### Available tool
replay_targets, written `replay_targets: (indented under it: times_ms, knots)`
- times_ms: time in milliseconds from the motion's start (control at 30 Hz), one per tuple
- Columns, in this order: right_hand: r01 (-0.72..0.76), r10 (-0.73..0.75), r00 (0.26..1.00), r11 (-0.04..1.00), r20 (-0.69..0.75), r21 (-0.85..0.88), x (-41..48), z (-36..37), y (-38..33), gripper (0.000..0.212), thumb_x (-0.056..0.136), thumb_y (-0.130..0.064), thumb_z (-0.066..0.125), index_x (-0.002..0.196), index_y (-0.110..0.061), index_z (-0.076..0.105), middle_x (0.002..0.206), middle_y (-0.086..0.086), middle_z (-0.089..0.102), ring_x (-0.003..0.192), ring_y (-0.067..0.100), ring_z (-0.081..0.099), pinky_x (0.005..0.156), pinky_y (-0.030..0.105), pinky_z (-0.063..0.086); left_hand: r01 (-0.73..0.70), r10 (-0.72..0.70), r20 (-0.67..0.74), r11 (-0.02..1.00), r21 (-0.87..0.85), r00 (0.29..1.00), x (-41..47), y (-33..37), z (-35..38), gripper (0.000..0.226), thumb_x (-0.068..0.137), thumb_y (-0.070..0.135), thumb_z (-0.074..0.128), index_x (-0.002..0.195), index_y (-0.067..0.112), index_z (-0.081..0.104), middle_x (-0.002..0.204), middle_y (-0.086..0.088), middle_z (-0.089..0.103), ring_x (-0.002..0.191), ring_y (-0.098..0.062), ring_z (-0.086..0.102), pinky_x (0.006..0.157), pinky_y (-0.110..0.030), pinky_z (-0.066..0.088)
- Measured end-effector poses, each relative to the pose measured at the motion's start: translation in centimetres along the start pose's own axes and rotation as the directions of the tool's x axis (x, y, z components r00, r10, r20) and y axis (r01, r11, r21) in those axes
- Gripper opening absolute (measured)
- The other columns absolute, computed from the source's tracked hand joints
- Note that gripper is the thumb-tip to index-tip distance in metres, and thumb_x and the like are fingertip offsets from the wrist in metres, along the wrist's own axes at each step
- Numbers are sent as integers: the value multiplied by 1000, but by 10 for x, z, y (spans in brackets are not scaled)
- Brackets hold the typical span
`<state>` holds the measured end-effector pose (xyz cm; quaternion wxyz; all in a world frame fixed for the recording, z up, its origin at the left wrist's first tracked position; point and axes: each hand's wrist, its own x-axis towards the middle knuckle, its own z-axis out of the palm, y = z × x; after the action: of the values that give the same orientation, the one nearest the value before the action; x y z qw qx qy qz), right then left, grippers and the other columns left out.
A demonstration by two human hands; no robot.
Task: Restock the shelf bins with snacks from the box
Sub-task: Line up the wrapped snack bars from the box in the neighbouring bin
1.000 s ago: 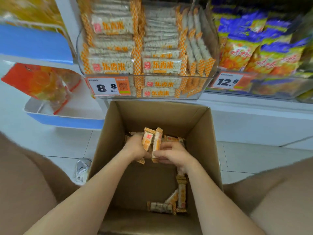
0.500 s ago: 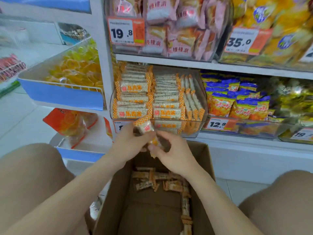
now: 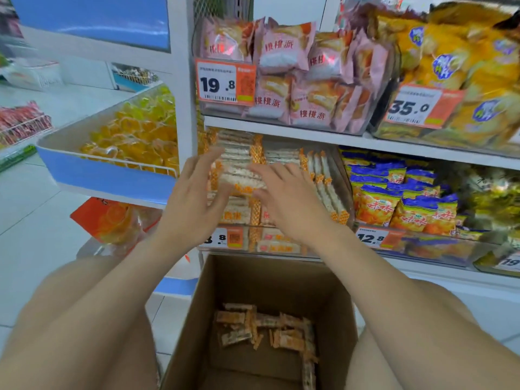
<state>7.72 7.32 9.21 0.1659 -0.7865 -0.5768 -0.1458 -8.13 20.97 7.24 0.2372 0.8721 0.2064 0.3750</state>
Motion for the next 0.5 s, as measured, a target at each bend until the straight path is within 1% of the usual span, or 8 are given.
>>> replay_targets:
  times_ms: [67,100,167,200,300,400,433,500]
  knots:
    - [69,-69,998,996,-6,-48,9,12,5,51,109,-29,53,157,-18,37,143,5,55,129,29,43,103,46,42,-38,33,44,993,115,998,10,-8,5,42,105,30,58,146,21,54,143,0,51,129,-21,52,105,-38,45]
    - [93,-94,995,994,-16,-59,14,17,6,51,109,-26,55,156,-15,38,142,8,56,128,30,44,102,46,43,-10,3,46,990,139,999,14,-12,6,39,104,30,59,141,20,58,139,-1,55,127,-25,54,103,-41,47]
    - [126,-129,991,991,-42,-52,23,32,5,48,106,-19,60,151,-11,44,140,10,56,125,29,46,100,45,47,93,-96,10,987,133,995,22,-17,6,35,101,29,63,135,20,63,130,-3,61,123,-26,56,96,-37,44]
    - [127,-127,990,992,-53,-5,27,41,4,45,105,-16,61,148,-11,47,138,10,54,122,27,48,97,43,48,132,-132,-13,982,136,991,25,-19,6,33,100,28,65,132,20,64,128,-3,62,122,-27,56,94,-36,42]
    - [30,-20,998,981,-55,191,36,57,4,38,107,-24,57,144,-21,55,133,4,44,119,7,47,92,38,50,175,-173,-31,959,222,985,32,-24,9,30,99,27,69,128,22,66,128,-5,65,125,-33,54,98,-43,45]
    - [-98,122,984,979,-127,176,39,63,2,43,103,-37,64,145,-30,59,132,5,43,121,25,42,100,40,47,211,-209,-39,934,287,977,33,-22,15,34,100,23,67,134,22,65,134,-8,60,127,-37,53,99,-49,47]
    - [-133,167,976,966,-141,222,40,60,1,46,100,-40,67,144,-30,59,131,4,43,120,24,43,100,37,45,224,-219,-52,930,292,974,32,-22,16,34,101,22,66,135,22,64,136,-8,58,126,-37,53,98,-50,48]
    - [-185,248,957,920,-148,345,42,55,0,48,95,-42,74,139,-27,63,126,1,47,111,15,48,92,25,40,240,-231,-68,920,309,971,32,-21,18,35,102,21,64,137,21,64,138,-7,54,125,-36,55,96,-50,50]
